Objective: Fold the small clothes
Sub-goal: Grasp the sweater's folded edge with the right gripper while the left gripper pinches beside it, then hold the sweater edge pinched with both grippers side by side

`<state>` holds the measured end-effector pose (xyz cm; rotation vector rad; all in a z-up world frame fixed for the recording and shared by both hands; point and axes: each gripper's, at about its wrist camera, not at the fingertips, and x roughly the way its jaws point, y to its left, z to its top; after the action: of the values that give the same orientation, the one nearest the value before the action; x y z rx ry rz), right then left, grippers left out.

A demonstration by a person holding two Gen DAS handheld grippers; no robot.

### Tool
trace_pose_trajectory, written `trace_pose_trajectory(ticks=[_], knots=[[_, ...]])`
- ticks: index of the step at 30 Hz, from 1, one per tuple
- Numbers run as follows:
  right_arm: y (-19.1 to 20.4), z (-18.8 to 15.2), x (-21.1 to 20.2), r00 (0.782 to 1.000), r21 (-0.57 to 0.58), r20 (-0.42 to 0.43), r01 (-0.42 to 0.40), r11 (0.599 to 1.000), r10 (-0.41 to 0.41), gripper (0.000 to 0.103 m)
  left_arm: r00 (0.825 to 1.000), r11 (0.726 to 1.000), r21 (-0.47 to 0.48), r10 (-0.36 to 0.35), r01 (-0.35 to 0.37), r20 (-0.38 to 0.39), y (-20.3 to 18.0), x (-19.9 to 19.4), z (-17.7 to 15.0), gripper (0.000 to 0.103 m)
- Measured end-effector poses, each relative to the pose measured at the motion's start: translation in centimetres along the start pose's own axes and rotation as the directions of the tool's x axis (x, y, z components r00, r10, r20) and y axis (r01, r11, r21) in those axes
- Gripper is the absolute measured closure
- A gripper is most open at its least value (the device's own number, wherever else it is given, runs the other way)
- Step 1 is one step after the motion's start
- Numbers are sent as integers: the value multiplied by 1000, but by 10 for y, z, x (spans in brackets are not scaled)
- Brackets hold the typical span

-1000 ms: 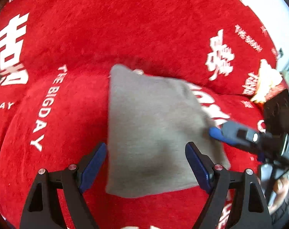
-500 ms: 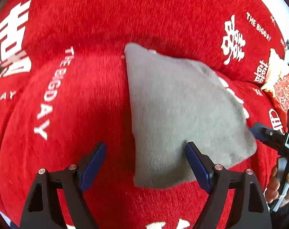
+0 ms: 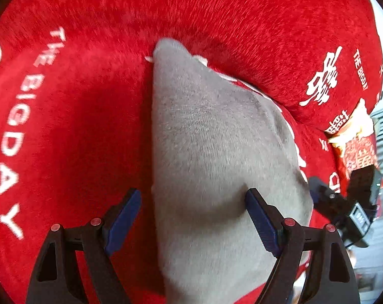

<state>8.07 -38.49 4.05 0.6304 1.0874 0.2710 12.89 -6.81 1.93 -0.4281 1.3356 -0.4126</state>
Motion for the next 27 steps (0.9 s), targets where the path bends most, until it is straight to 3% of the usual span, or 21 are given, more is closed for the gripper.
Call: trace_pose_trajectory(ticks=[4,6,7,9,13,22,27], knots=[[2,3,35,996,19,-72,-55,998,56,18,998,997,-51,-54,52,-19,6,19,6,18],[14,3,48,995,-23,-78,-59,998,57,40,999,999,-21,-36,36,1,-1,22,10,19],[18,3,55,995,-31,-89,-44,999,41,41,1000,1000,6,-21,21,0,-6,24,12,27],[27,4,60,996,-58,-82,-25,998,20,50,1000,999,43,13,-13,11,-14,26,14,31],[38,3,59,998,-101,-58,9,995,-15,55,999,997,79,9,-12,41,-15,18,14,43],[75,-1,51,988,-211,-2,148,966,-152,58,993,988,133,72,-84,90,-25,6,8,49],[92,-6,51,986,-239,-5,162,957,-168,58,988,983,140,103,-119,114,-23,-7,1,49]])
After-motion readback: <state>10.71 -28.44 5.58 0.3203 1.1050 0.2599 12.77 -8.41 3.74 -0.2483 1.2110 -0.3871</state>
